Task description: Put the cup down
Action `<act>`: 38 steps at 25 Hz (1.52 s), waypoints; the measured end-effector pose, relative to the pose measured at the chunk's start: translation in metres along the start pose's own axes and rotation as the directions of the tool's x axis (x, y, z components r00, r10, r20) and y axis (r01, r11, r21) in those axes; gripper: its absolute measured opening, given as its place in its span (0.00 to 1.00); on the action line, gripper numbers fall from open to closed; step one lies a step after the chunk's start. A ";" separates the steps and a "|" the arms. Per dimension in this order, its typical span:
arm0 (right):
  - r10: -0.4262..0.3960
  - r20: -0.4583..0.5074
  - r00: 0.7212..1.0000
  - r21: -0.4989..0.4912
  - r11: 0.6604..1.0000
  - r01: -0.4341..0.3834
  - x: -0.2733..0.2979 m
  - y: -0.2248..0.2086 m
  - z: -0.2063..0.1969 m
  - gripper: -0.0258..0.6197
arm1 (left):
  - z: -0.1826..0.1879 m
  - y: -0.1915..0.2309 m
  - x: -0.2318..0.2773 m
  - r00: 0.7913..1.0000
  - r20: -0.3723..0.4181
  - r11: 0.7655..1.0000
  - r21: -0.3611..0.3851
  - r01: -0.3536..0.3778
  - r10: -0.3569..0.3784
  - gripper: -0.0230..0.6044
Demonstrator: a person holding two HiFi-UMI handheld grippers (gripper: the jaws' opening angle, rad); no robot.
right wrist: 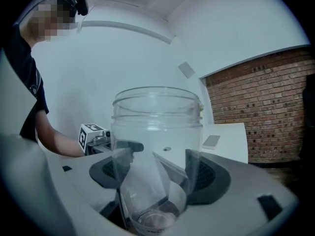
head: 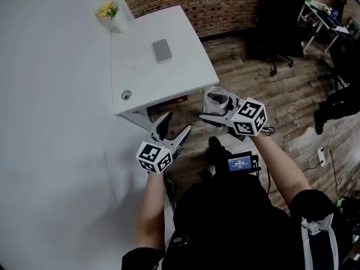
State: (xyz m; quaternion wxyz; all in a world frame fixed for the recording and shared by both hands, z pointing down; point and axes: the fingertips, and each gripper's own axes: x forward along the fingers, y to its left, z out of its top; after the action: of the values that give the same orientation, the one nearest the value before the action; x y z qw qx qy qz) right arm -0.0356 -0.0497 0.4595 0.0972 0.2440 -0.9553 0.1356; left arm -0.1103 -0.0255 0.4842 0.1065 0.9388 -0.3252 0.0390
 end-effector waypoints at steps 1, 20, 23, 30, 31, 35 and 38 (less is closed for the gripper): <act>0.002 0.001 1.000 0.002 1.000 -0.002 0.001 -0.001 0.000 0.59 | -0.001 0.000 0.001 1.000 -0.003 1.000 -0.001 0.001 -0.001 0.58; 0.093 -0.017 0.996 0.016 0.996 -0.092 0.072 -0.101 0.013 0.59 | 0.001 0.088 0.079 0.998 -0.051 0.999 -0.012 -0.036 0.035 0.58; 0.108 -0.010 0.994 0.023 0.994 -0.108 0.084 -0.130 0.031 0.59 | 0.013 0.110 0.097 0.997 -0.055 0.998 -0.012 -0.059 0.058 0.58; 0.183 -0.023 0.983 0.034 0.983 -0.182 0.150 -0.212 0.064 0.59 | 0.040 0.207 0.156 0.996 -0.049 0.997 -0.015 -0.078 0.078 0.58; 0.193 -0.027 0.981 0.032 0.981 -0.192 0.163 -0.221 0.066 0.59 | 0.041 0.220 0.163 0.996 -0.048 0.997 -0.017 -0.077 0.076 0.58; 0.215 -0.025 0.976 0.028 0.976 -0.215 0.188 -0.241 0.075 0.59 | 0.044 0.243 0.176 0.994 -0.054 0.995 -0.024 -0.092 0.091 0.58; 0.227 -0.011 0.974 0.037 0.973 -0.227 0.160 -0.234 0.073 0.59 | 0.044 0.213 0.177 0.991 -0.071 0.993 -0.017 -0.113 0.112 0.58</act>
State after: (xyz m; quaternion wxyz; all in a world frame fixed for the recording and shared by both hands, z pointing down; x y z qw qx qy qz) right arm -0.0671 -0.3395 0.4804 0.0839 0.1338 -0.9736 0.1648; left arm -0.1032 -0.3054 0.5040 0.1253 0.9159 -0.3740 0.0742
